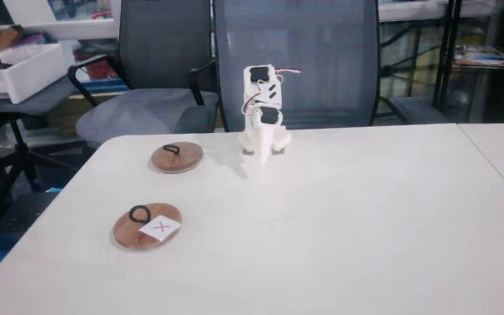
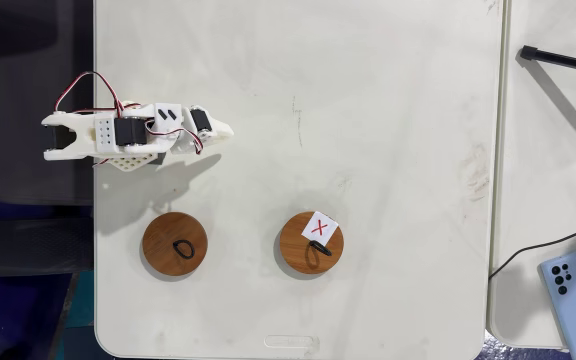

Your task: Pick the lid with the red cross and place it on the side.

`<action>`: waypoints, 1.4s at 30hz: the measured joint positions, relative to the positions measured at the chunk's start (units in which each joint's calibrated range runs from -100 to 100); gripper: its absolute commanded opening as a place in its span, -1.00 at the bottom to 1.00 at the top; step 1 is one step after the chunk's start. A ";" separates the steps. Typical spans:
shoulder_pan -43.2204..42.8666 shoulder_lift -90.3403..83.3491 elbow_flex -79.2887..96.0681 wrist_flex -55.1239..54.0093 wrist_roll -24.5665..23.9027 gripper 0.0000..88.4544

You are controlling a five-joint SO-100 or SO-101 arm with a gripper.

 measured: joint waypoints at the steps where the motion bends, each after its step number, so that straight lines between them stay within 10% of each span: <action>1: 0.00 0.00 0.00 0.00 0.00 -0.92; 24: -0.30 5.97 -22.29 -0.17 3.06 -0.90; 42: -0.22 46.15 -55.19 0.60 -3.27 -0.90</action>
